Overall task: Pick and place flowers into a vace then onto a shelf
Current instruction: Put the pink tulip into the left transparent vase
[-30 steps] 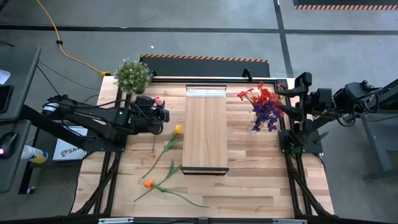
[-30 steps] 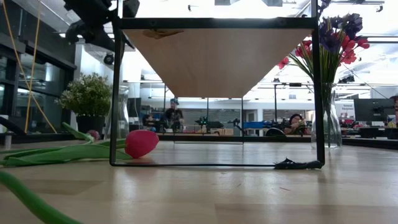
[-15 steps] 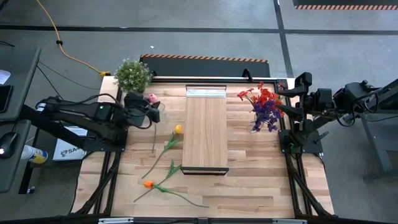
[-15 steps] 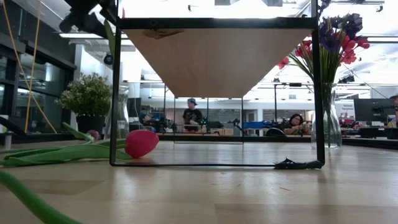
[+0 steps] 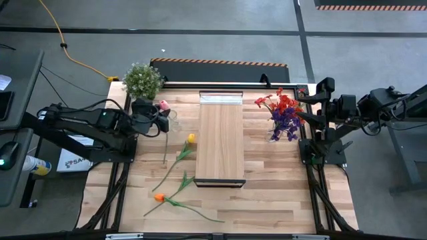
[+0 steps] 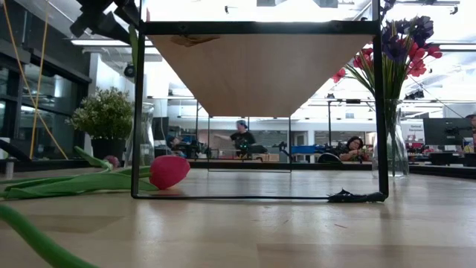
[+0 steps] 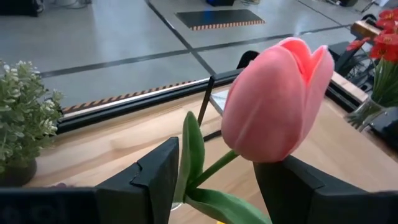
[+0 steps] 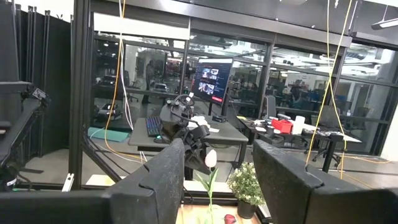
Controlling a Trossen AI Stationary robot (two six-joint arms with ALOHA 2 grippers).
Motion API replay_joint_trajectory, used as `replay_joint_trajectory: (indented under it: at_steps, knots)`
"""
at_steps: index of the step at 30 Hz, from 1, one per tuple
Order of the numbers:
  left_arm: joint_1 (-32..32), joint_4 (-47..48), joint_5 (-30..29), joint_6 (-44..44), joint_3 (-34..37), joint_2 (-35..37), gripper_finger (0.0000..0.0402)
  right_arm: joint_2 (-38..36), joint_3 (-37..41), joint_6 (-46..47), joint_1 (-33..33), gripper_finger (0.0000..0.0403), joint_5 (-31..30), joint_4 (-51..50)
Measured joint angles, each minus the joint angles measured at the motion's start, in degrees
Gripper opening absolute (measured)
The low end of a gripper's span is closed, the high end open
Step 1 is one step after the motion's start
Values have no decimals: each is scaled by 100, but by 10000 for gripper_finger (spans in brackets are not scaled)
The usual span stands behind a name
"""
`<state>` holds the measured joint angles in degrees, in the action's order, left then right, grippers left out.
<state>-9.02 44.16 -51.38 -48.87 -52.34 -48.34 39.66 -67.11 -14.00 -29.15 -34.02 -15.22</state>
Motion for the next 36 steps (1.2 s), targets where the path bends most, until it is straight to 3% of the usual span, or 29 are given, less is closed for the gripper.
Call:
replay_joint_trajectory:
  at_steps: [17,25,36]
  knots:
    - [0,848,478,191,-4,110,237,-1,1,0,-1,181,-1,2]
    - [2,872,1068,51,0,482,235,-2,2,0,-1,181,-2,2]
    - [2,924,1089,42,0,1092,234,-2,1,0,0,181,-2,4]
